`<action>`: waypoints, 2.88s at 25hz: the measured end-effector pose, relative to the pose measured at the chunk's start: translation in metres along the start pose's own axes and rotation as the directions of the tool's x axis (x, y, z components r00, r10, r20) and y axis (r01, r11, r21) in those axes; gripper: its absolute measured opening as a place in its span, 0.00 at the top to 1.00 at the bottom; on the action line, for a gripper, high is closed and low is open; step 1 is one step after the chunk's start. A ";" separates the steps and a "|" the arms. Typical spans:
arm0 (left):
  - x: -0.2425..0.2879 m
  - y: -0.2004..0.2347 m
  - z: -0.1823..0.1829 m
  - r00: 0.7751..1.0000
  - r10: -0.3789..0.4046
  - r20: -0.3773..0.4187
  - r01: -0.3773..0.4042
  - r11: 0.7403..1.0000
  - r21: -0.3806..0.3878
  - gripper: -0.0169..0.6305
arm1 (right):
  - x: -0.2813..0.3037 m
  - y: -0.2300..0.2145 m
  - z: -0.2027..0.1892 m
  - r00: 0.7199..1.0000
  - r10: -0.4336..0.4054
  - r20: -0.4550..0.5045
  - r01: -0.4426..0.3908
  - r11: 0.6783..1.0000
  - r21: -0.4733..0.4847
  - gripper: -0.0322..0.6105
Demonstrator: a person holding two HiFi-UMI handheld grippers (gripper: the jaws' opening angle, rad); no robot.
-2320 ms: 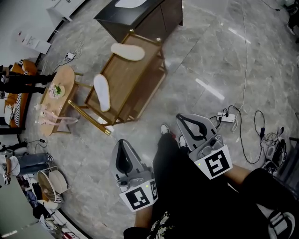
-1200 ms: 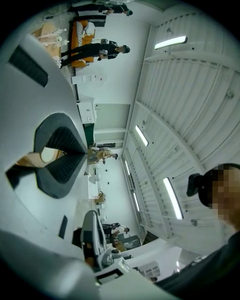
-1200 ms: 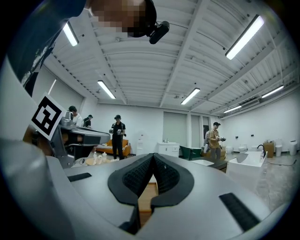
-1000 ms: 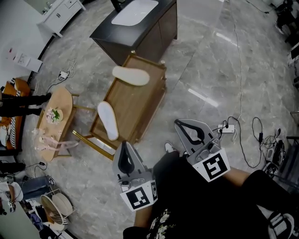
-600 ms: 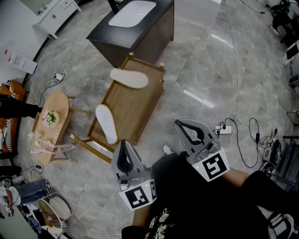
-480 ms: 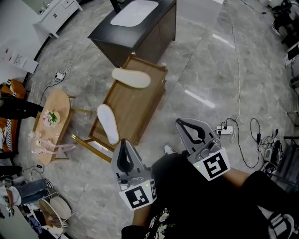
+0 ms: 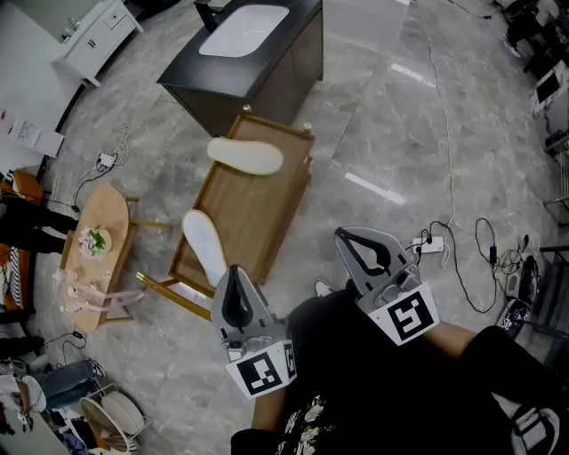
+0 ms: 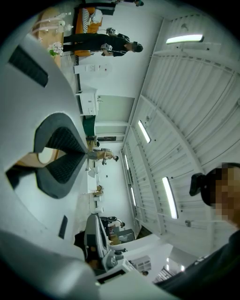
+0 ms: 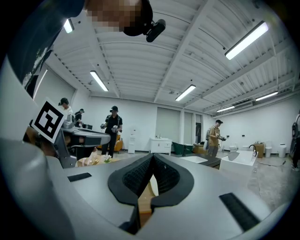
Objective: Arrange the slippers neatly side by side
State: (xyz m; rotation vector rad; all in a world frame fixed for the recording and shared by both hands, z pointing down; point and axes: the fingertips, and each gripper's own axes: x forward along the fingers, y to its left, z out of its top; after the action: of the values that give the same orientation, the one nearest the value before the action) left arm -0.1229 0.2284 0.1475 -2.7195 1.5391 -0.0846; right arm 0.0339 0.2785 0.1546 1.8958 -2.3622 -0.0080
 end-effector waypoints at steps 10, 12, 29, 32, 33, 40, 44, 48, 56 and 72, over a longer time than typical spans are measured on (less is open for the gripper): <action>0.006 0.007 -0.014 0.999 -0.045 -0.012 0.044 0.999 -0.022 0.97 | -0.007 0.003 -0.010 0.998 -0.059 -0.039 0.058 0.998 -0.012 0.95; 0.005 0.007 -0.018 0.998 -0.052 -0.026 0.051 0.998 -0.031 0.97 | -0.010 0.004 -0.012 0.996 -0.063 -0.057 0.063 0.998 -0.009 0.95; -0.004 0.013 -0.031 0.997 -0.016 -0.075 0.013 0.999 -0.032 0.97 | 0.000 0.016 -0.025 0.993 0.009 -0.113 -0.009 1.000 0.006 0.95; -0.002 0.015 -0.031 0.997 -0.002 -0.077 0.001 1.000 -0.008 0.97 | 0.006 0.014 -0.027 0.994 0.022 -0.110 -0.021 1.000 0.011 0.95; -0.001 0.017 -0.031 0.997 0.003 -0.076 -0.003 1.000 -0.002 0.97 | 0.009 0.014 -0.026 0.994 0.023 -0.103 -0.022 1.000 0.010 0.95; 0.022 0.017 -0.025 0.998 0.002 -0.068 -0.002 1.000 -0.001 0.97 | 0.024 -0.005 -0.019 0.996 0.011 -0.088 -0.011 1.000 0.007 0.95; 0.038 0.013 -0.024 0.997 -0.009 -0.075 0.008 1.000 -0.004 0.97 | 0.032 -0.019 -0.023 0.995 0.000 -0.103 0.001 1.000 0.017 0.95; 0.056 0.013 -0.023 0.997 -0.011 -0.080 0.011 1.000 -0.005 0.97 | 0.047 -0.031 -0.021 0.995 0.001 -0.099 0.001 1.000 0.019 0.95; 0.098 -0.004 -0.030 0.993 -0.054 -0.107 0.054 0.999 -0.002 0.97 | 0.060 -0.069 -0.033 0.987 -0.040 -0.153 0.044 0.999 0.028 0.95; 0.177 -0.029 -0.029 0.987 -0.045 -0.156 0.043 0.999 -0.014 0.97 | 0.104 -0.142 -0.038 0.982 -0.007 -0.187 0.015 0.999 0.042 0.95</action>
State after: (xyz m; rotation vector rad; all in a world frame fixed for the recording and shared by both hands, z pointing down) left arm -0.0090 0.0920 0.1847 -2.8164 1.5190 -0.2982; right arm 0.1536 0.1486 0.1904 1.8384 -2.2452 0.2126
